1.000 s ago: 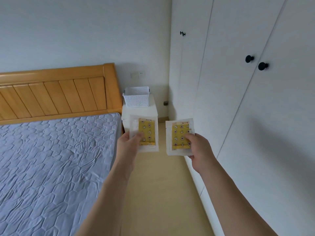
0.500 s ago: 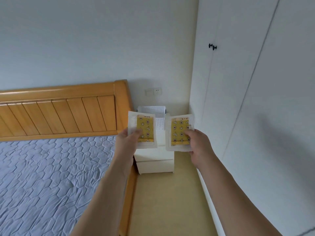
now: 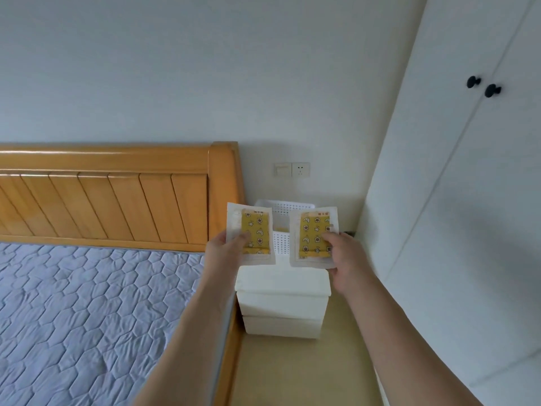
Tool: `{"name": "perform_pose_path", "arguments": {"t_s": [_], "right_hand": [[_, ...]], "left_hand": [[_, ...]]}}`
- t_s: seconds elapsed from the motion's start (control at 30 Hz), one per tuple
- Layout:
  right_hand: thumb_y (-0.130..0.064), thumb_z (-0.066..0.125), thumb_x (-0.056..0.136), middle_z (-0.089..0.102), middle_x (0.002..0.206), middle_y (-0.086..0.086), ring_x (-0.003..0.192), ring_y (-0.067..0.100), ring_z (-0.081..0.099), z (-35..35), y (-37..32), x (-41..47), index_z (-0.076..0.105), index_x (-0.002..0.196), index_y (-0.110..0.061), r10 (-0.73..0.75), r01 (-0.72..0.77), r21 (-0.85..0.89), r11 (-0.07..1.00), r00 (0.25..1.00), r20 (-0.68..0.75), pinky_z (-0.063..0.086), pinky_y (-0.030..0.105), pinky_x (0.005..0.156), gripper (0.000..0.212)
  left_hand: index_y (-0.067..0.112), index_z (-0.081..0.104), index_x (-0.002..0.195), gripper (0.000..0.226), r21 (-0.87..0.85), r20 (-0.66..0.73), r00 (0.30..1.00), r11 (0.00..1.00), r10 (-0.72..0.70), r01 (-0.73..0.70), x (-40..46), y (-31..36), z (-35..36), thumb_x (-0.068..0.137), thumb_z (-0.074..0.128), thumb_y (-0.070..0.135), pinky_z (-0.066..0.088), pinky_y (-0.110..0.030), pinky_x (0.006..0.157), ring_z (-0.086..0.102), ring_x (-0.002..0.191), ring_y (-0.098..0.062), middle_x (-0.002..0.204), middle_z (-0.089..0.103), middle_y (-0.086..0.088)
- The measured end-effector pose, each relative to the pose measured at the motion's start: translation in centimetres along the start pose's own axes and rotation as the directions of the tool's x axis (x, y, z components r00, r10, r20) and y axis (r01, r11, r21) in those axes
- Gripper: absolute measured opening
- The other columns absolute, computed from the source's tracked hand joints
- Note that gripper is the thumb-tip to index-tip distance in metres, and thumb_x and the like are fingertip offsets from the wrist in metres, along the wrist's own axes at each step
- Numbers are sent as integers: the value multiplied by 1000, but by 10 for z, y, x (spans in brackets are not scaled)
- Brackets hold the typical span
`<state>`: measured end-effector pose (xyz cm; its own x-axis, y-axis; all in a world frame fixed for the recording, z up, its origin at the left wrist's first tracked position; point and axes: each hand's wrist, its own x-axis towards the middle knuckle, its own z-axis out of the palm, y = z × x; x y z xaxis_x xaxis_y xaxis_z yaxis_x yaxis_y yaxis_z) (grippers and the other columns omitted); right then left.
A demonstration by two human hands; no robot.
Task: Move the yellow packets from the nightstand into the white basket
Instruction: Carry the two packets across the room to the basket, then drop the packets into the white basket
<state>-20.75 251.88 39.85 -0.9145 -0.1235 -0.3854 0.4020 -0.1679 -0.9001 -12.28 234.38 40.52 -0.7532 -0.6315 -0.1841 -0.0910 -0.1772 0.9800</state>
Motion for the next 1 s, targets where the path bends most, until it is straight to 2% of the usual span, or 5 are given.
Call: {"name": "perform_pose_path", "arguments": {"t_s": [0.27, 0.47, 0.67, 0.9, 1.0], "right_hand": [[-12, 57, 93, 70, 93, 1, 92, 23, 66, 34, -53, 145, 65, 88, -23, -19, 20, 8, 1000, 992, -127, 50, 42, 90, 14], [-11, 61, 91, 72, 99, 7, 98, 28, 68, 43, -51, 258, 67, 87, -21, 79, -75, 33, 997, 984, -157, 51, 48, 95, 12], [-3, 56, 93, 70, 89, 0, 79, 17, 67, 58, -65, 372, 63, 85, -21, 115, -118, -11, 993, 986, -120, 52, 31, 66, 20], [-2, 50, 90, 66, 99, 10, 91, 30, 64, 83, -26, 474, 60, 93, -12, 206, -227, -301, 926, 973, -100, 54, 42, 85, 14], [-3, 49, 85, 51, 79, 10, 65, 22, 45, 85, 11, 506, 55, 91, 1, 207, -237, -435, 869, 971, -117, 38, 29, 60, 9]], "left_hand": [[21, 66, 99, 13, -30, 22, 996, 995, -90, 90, 177, 23, 48, 93, 62, 12, 53, -28, 67, 71, 86, -17, 94, 75, 1], [15, 64, 106, 18, 2, -2, 973, 973, -230, 230, 282, 2, 90, 92, 61, 5, 53, -31, 66, 70, 89, -22, 97, 73, -4], [14, 62, 111, 23, 155, -73, 953, 941, -293, 301, 383, -9, 125, 90, 61, 5, 53, -35, 71, 68, 89, -23, 97, 71, -4], [13, 65, 97, 17, 386, -65, 920, 841, -386, 380, 480, -61, 146, 85, 65, 0, 50, -24, 53, 68, 72, -18, 84, 71, -4], [12, 66, 89, 13, 497, -57, 884, 755, -463, 428, 512, -107, 153, 83, 65, 0, 51, -24, 57, 65, 70, -18, 79, 69, -4]]}}
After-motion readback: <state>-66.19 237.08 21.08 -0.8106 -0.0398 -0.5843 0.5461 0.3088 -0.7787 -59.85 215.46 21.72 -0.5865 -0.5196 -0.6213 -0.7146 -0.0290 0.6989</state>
